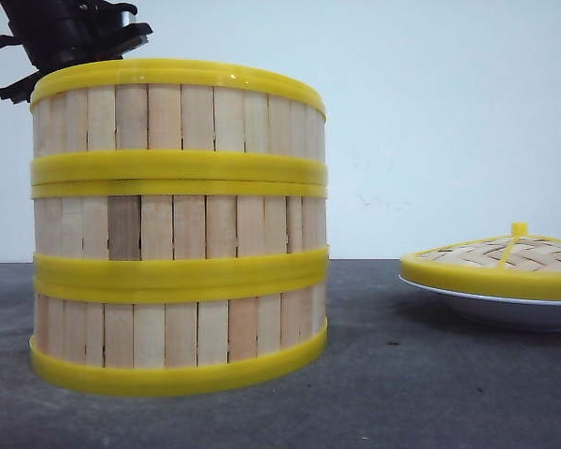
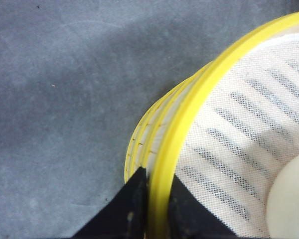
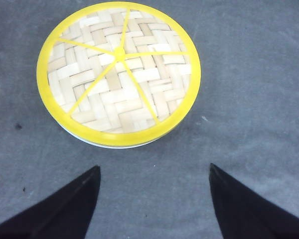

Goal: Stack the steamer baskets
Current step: 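Open the left gripper and raise it off the stack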

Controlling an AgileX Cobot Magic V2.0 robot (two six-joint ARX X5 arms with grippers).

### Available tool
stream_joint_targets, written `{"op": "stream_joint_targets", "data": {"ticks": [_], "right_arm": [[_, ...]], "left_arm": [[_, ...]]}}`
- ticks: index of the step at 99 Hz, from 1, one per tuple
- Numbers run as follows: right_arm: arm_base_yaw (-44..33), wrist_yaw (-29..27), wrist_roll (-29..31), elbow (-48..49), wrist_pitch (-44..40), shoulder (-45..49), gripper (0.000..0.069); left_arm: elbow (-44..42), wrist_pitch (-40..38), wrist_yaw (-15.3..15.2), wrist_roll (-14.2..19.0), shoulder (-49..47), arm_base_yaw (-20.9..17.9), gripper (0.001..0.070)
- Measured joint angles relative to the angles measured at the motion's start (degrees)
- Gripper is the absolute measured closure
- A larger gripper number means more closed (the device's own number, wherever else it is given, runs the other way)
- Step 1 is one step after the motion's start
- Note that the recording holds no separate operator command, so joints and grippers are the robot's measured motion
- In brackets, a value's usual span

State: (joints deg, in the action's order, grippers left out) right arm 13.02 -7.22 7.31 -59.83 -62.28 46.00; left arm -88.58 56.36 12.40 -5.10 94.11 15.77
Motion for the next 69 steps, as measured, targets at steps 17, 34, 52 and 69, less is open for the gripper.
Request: {"op": "stream_joint_targets", "data": {"ticks": [17, 34, 52, 69], "right_arm": [[0.00, 0.09, -0.02, 0.00, 0.00, 0.00, 0.0266], [0.00, 2.86, -0.04, 0.00, 1.11, 0.02, 0.0266], [-0.72, 4.81, -1.14, 0.00, 6.01, 1.73, 0.0266], [-3.23, 7.72, -2.34, 0.00, 9.38, 6.75, 0.0208]], "left_arm": [[0.02, -0.02, 0.02, 0.20, 0.17, 0.11, 0.0583], [0.02, -1.31, 0.04, 0.20, 0.46, 0.17, 0.0437], [0.02, -2.78, 0.04, 0.39, -0.04, 0.17, 0.0423], [0.02, -3.76, 0.04, 0.42, -4.87, -0.15, 0.0423]]}}
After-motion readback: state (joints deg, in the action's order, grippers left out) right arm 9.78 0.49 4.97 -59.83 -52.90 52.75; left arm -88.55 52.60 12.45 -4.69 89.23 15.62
